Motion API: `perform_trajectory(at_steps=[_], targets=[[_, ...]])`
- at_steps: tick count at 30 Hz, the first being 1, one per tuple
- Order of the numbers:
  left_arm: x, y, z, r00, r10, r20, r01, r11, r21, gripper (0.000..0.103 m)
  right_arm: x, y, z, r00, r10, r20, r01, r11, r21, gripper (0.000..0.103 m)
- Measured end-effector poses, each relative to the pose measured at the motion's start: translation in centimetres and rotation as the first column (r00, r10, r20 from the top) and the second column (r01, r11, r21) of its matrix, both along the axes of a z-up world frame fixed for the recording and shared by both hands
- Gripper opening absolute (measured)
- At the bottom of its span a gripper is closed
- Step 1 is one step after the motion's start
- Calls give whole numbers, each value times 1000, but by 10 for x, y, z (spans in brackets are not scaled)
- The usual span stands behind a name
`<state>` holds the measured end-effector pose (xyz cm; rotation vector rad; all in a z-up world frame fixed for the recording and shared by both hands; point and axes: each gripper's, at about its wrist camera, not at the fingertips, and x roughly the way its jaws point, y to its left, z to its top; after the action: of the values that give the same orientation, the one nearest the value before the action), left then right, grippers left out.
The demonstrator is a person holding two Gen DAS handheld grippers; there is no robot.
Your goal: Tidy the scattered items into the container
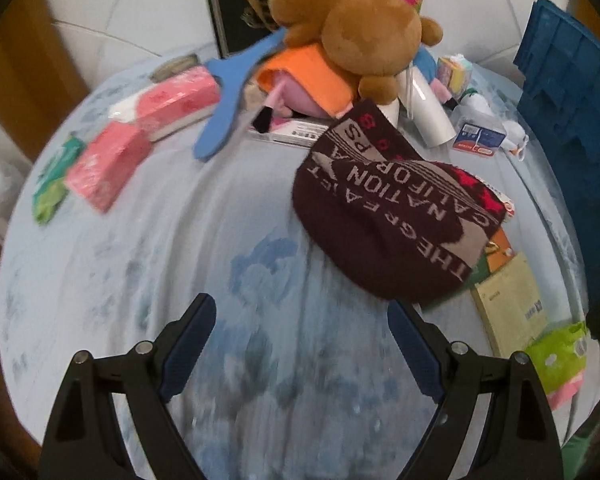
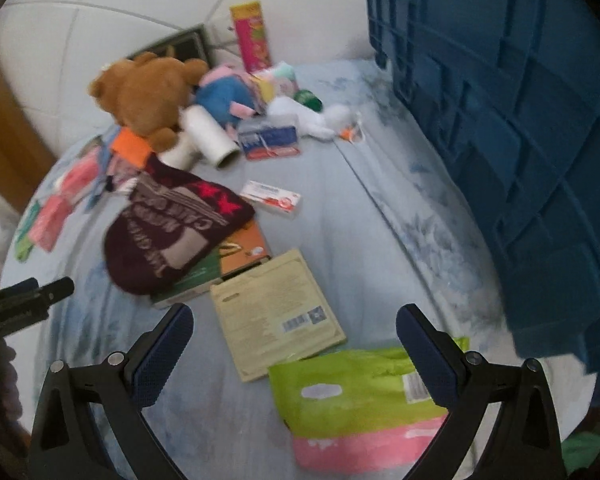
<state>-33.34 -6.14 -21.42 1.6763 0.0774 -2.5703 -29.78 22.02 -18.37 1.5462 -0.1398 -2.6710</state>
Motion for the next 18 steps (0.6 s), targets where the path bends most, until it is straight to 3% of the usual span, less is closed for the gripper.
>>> perform_trajectory(at_steps=[11, 13, 15, 18], targets=[[-54, 18, -56, 997, -30, 65, 24, 996, 91, 87, -35, 9, -44, 996, -21, 88, 21, 1000, -5, 103], [-54, 20, -54, 998, -34, 47, 29, 994, 102, 68, -40, 8, -50, 995, -6, 100, 7, 1000, -2, 103], [-55, 21, -52, 999, -39, 30, 35, 993, 113, 38, -44, 4, -55, 994, 4, 111, -4, 1000, -4, 103], [-56, 17, -50, 999, -30, 21, 28, 994, 106, 23, -47, -5, -61, 992, 24, 128, -22, 1000, -15, 103]])
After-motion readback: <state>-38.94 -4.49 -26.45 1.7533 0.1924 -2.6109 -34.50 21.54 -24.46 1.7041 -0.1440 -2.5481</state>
